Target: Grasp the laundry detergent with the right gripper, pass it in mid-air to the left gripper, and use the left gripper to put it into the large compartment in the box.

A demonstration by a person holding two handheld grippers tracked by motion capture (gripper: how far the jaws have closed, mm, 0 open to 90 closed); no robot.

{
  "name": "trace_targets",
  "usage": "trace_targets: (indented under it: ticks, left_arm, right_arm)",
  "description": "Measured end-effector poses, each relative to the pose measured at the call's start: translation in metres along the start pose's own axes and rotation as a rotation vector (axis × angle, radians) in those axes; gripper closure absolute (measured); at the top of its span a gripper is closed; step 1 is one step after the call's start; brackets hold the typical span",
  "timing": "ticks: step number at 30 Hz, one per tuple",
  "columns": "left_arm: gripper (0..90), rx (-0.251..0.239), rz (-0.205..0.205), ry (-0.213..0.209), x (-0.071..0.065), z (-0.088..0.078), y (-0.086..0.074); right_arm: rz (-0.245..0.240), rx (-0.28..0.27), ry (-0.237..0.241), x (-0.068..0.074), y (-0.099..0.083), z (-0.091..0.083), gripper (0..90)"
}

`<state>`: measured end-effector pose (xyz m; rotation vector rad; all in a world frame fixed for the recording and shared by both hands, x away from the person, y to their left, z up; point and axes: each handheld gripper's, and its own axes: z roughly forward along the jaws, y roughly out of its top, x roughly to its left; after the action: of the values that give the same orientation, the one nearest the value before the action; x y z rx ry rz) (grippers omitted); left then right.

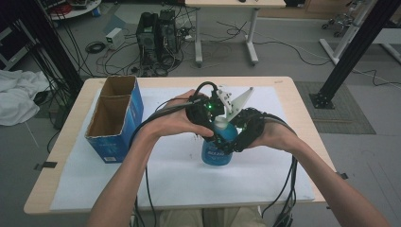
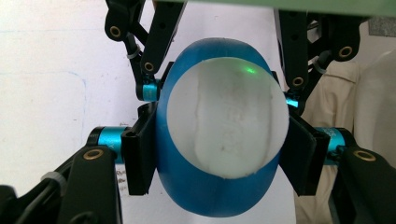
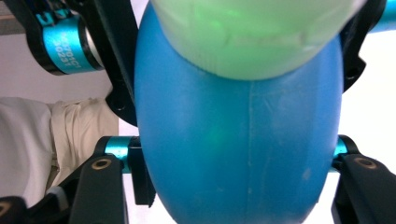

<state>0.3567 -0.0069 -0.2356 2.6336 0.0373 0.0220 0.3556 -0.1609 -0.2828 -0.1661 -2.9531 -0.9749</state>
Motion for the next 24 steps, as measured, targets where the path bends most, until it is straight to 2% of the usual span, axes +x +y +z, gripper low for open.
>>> trace_targets:
  ticks: [3, 4, 7, 8, 9, 24]
  left_arm:
    - [37.4, 0.0, -0.002, 0.003, -0.0001, -0.0003, -0.0007]
    - [37.4, -0.001, -0.002, 0.003, -0.0001, -0.0005, -0.0009]
    - [37.4, 0.0, 0.002, 0.002, -0.0009, -0.0017, -0.0016]
    - [37.4, -0.002, -0.002, 0.002, -0.0001, 0.0, -0.0005]
    - [37.4, -0.001, -0.002, 0.001, -0.0005, -0.0014, -0.0016]
    - [37.4, 0.008, -0.001, 0.009, -0.0013, -0.0042, -0.0028]
  right_arm:
    - [-0.011, -0.011, -0.019, 0.0004, 0.0015, -0.0031, 36.8]
    - [-0.001, 0.006, -0.003, -0.0003, -0.0003, 0.0005, 36.8]
    - [-0.007, -0.009, -0.009, -0.0005, 0.0007, -0.0018, 36.0]
    - [-0.002, 0.01, -0.01, -0.0012, -0.0012, 0.0011, 35.9]
    - [-0.001, 0.003, -0.002, -0.0002, -0.0001, 0.0005, 35.8]
    - [0.008, 0.007, -0.019, -0.0011, -0.003, -0.0014, 31.8]
